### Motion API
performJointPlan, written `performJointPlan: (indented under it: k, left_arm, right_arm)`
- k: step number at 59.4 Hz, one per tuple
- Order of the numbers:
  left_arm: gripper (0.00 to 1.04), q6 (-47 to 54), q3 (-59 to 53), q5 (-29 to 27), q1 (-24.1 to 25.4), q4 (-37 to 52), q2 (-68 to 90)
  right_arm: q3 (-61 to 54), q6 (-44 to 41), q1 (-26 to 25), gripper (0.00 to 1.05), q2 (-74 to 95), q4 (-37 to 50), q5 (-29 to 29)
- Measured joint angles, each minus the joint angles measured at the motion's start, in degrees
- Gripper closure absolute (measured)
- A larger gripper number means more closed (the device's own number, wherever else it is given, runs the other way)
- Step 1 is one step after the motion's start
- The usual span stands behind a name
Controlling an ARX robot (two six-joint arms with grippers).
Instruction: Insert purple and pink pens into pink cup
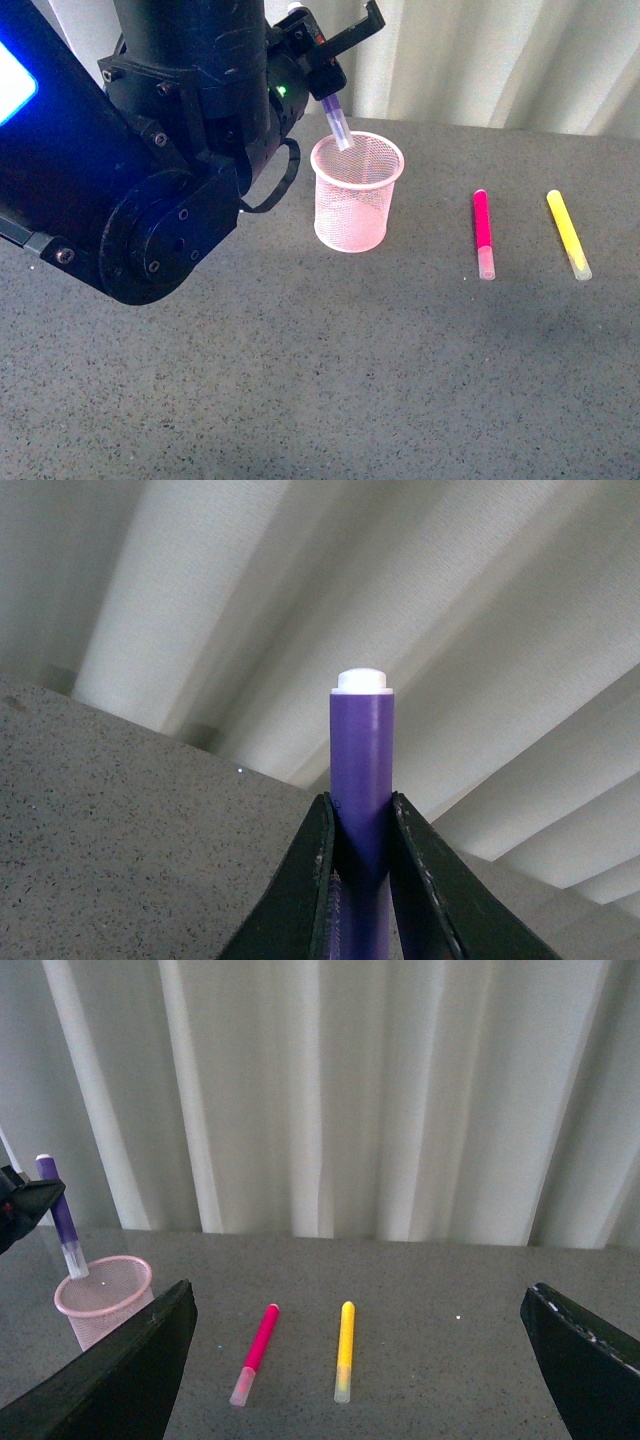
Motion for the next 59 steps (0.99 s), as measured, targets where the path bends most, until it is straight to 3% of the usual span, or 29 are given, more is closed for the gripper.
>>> performJointPlan:
  k: [18,38,41,47,59]
  left_arm:
    - [0.92,-0.55,-0.55,0.15,-0.02,0.87,1.11]
    - [0.35,-0.52,-0.55,0.76,-0.04,0.59,1.11]
    - [0.22,-0.74,-0.59,0.83,0.26,-0.09,0.98]
    - [0.05,-1.27,-1.92,3.72,1.22,-3.02,-1.03]
    - [0.07,-0.9,-6.1,15.5,6.6,-11.89,-12.02]
  right_arm:
    - [0.0,0.02,0.0,0.07,0.0,-0.02,0.0]
    - [0.0,0.0,0.0,0.07,0.0,-0.02,0.0]
    - [0.0,0.0,0.0,0.07,0.0,-0.02,0.0]
    - [0.0,0.0,0.0,0.07,0.0,0.0,0.0]
    - [0.0,0.0,0.0,0.07,0.0,-0.02,0.0]
